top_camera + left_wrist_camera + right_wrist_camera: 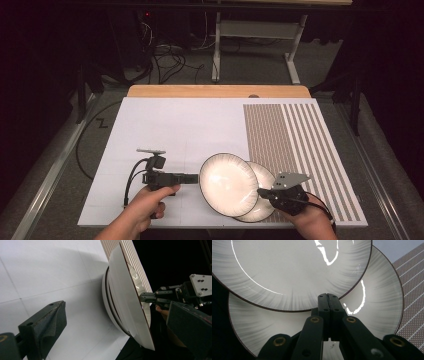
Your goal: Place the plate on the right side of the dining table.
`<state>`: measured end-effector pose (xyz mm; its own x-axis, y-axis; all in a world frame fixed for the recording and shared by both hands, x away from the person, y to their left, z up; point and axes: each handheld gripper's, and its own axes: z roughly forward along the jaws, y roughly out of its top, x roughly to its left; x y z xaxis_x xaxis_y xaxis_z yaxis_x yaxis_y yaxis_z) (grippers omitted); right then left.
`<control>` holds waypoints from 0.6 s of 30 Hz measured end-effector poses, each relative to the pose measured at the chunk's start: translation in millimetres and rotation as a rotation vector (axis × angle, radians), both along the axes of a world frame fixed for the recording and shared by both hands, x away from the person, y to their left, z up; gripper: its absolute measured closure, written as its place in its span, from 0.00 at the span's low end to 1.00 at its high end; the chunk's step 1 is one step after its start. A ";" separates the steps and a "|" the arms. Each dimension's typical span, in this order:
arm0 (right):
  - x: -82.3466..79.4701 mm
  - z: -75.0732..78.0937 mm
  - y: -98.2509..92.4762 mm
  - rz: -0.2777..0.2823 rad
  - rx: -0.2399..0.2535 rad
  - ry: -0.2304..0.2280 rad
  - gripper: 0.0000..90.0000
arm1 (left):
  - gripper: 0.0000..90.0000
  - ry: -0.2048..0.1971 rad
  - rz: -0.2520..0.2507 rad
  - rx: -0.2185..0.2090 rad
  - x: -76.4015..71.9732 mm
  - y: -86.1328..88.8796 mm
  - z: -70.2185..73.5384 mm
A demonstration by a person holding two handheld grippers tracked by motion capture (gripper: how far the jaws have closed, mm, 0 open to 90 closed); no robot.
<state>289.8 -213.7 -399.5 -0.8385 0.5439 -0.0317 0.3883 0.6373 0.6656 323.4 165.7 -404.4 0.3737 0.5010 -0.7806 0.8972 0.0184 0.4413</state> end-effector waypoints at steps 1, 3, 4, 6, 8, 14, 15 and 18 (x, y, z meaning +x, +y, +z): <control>-0.1 0.0 0.0 -0.001 0.000 0.001 1.00 | 0.04 0.004 -0.005 -0.001 0.3 -2.2 -0.5; 0.0 0.0 0.0 -0.001 0.000 0.001 1.00 | 0.04 0.009 -0.009 0.001 0.5 -4.3 -0.7; 0.0 0.0 0.0 -0.001 0.000 0.001 1.00 | 0.04 0.011 -0.013 0.002 0.8 -6.6 -1.0; 0.0 -0.1 -0.1 -0.001 0.001 0.000 1.00 | 0.04 0.016 -0.023 0.006 1.4 -10.8 -1.3; 0.1 -0.1 -0.1 0.000 0.001 0.000 1.00 | 0.05 0.021 -0.025 0.008 2.0 -14.7 -1.7; 0.1 -0.1 -0.2 0.000 0.001 0.000 1.00 | 0.06 0.036 -0.038 0.022 4.2 -24.9 -3.8; 0.1 -0.1 -0.2 0.000 0.001 0.000 1.00 | 0.07 0.037 -0.043 0.022 4.6 -26.0 -4.0; 0.1 -0.1 -0.2 0.000 0.001 0.000 1.00 | 0.09 0.042 -0.049 0.025 4.9 -29.9 -4.8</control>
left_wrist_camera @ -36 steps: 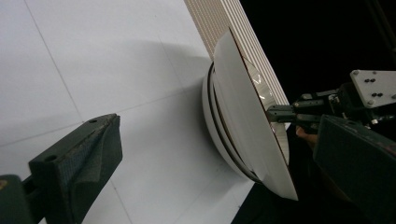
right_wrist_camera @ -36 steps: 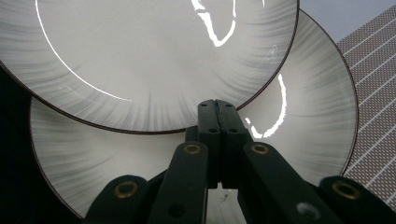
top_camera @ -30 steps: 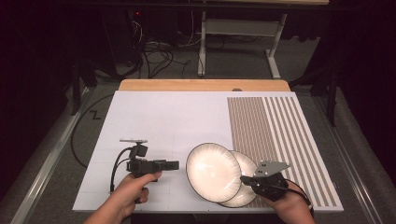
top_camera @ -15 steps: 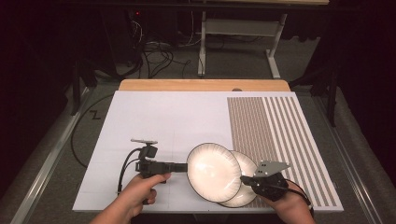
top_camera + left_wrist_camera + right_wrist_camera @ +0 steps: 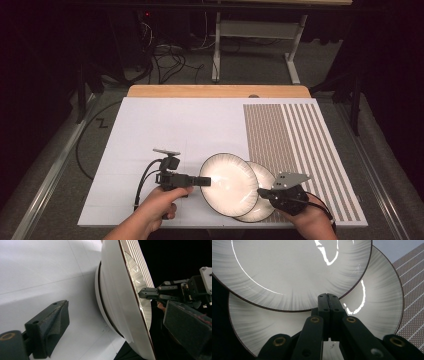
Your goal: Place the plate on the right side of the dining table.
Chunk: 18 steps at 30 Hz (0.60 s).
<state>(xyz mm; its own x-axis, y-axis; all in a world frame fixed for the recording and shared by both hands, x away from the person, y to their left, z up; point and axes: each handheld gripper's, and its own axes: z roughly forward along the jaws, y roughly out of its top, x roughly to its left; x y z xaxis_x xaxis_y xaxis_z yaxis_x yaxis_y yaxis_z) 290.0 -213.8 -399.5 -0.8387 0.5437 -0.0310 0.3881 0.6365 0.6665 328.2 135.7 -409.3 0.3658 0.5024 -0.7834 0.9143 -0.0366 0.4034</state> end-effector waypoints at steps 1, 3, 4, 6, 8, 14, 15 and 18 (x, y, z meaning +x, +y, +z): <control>0.0 0.0 0.0 0.000 0.000 0.000 1.00 | 0.12 0.004 -0.007 0.002 0.2 -1.2 -0.4; 0.0 0.0 0.0 0.000 0.000 0.000 1.00 | 0.15 0.007 -0.015 0.007 0.3 -4.1 -1.3; 0.0 0.0 0.0 0.000 0.000 0.000 1.00 | 0.16 0.009 -0.019 0.006 0.4 -5.4 -1.8; 0.0 0.0 0.0 0.000 0.000 0.000 1.00 | 0.18 0.014 -0.029 0.011 0.6 -8.4 -2.9; 0.0 0.0 0.0 0.000 0.000 0.000 1.00 | 0.20 0.020 -0.034 0.013 0.8 -9.6 -3.3; 0.0 -0.1 0.0 0.000 0.001 0.000 1.00 | 0.30 0.045 -0.057 0.030 1.6 -17.0 -6.6; 0.0 0.0 0.0 0.000 0.000 0.000 1.00 | 0.32 0.047 -0.057 0.032 1.7 -17.7 -6.9; -0.1 0.0 0.0 0.001 0.000 0.000 1.00 | 0.40 0.054 -0.061 0.027 1.9 -18.6 -7.2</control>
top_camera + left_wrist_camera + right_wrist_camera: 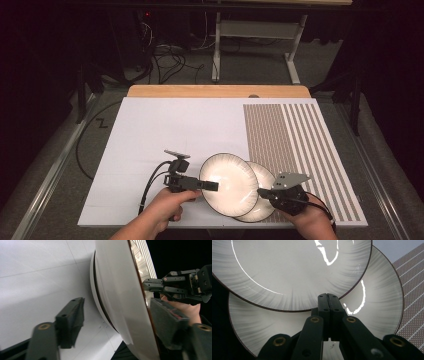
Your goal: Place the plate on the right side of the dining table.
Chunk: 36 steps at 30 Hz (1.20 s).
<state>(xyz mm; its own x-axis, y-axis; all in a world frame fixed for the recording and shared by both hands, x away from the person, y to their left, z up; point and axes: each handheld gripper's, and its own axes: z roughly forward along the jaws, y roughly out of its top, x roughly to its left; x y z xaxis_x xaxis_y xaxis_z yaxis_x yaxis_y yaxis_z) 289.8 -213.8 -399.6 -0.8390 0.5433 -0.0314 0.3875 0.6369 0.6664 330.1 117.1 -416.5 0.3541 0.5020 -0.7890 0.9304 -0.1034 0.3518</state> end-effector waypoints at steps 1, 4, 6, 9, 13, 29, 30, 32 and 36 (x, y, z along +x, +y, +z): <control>-0.4 0.1 0.1 -0.003 -0.001 0.001 1.00 | 0.43 0.003 -0.004 -0.003 0.5 -0.8 -0.5; -0.5 0.1 0.1 -0.005 -0.001 0.001 1.00 | 0.51 0.009 0.001 -0.003 0.8 -1.3 -0.5; -0.5 0.1 0.2 -0.003 -0.003 -0.001 1.00 | 0.57 0.016 0.002 -0.007 1.2 -1.5 -0.7; -0.5 0.1 0.3 -0.003 -0.003 -0.002 1.00 | 0.61 0.023 0.001 -0.012 1.8 -2.1 -1.0; -0.8 0.2 0.4 -0.005 -0.005 -0.002 1.00 | 0.67 0.025 0.004 -0.002 1.4 -3.7 1.3; -1.9 1.0 0.6 -0.008 -0.003 -0.008 1.00 | 0.72 0.026 0.021 0.072 0.4 -7.3 7.5; -2.0 1.4 0.4 -0.011 -0.002 -0.010 1.00 | 0.73 0.025 0.022 0.077 0.2 -7.4 7.5; -1.9 1.8 -0.1 -0.010 -0.002 -0.015 1.00 | 0.74 0.021 0.023 0.089 -0.2 -7.0 7.5; -3.0 2.8 -2.0 -0.015 0.004 -0.012 1.00 | 0.76 0.018 0.028 0.100 -0.4 -6.8 7.3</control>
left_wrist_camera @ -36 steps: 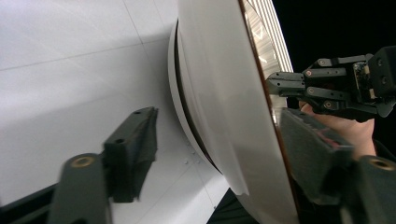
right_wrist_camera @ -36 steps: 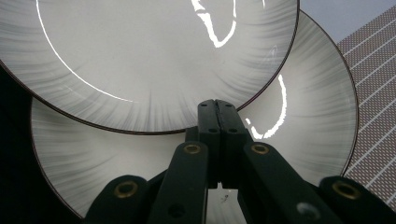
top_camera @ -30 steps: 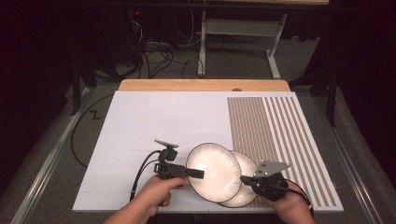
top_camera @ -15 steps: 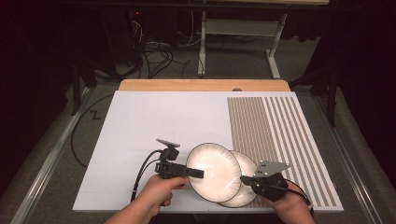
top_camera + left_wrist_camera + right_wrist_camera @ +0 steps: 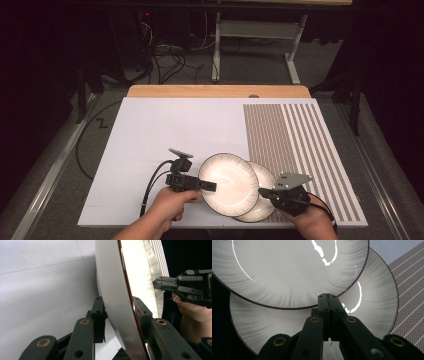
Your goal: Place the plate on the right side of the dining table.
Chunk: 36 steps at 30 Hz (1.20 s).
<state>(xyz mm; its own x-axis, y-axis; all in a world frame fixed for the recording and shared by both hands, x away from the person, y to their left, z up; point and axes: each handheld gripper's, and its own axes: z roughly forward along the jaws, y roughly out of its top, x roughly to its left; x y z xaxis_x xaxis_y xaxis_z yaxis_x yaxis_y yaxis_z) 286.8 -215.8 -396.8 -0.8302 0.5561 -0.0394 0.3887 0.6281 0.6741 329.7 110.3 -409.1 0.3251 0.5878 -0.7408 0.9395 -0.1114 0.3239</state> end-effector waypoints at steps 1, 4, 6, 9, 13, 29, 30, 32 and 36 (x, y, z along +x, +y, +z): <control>0.0 0.0 0.0 0.000 0.000 0.000 1.00 | 0.76 0.000 0.000 0.000 0.0 0.0 0.0; -1.0 1.7 -0.8 0.001 0.007 -0.005 1.00 | 0.76 0.000 0.003 -0.002 -0.1 0.0 -0.2; -1.5 4.6 -3.0 0.001 0.018 -0.013 1.00 | 0.76 0.000 0.005 -0.002 -0.3 0.0 -0.2; -1.5 8.2 -7.0 -0.009 0.040 -0.024 1.00 | 0.76 -0.002 0.010 -0.001 -0.8 -0.3 0.0; 0.9 10.9 -14.0 -0.032 0.068 -0.033 0.95 | 0.76 -0.006 0.013 -0.005 -1.4 0.2 -0.7; 9.2 11.4 -46.2 -0.207 0.155 -0.134 0.64 | 0.81 -0.072 0.042 -0.033 -7.0 1.1 3.8; 9.2 11.4 -46.2 -0.207 0.155 -0.134 0.64 | 0.81 -0.072 0.042 -0.033 -7.0 1.1 3.8; 9.7 11.1 -48.0 -0.212 0.163 -0.135 0.62 | 0.82 -0.092 0.044 -0.035 -7.1 2.5 5.8; 10.0 10.2 -50.8 -0.230 0.174 -0.136 0.58 | 0.83 -0.153 0.056 -0.024 -6.8 4.9 10.6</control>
<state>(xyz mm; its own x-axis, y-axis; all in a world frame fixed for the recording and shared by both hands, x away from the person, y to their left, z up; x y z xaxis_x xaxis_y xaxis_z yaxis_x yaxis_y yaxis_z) 296.8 -266.7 -386.6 -0.6756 0.7367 -0.0294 0.4061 0.4051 0.8192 322.9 115.2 -398.5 0.4025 0.5911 -0.6990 0.8835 -0.0509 0.4657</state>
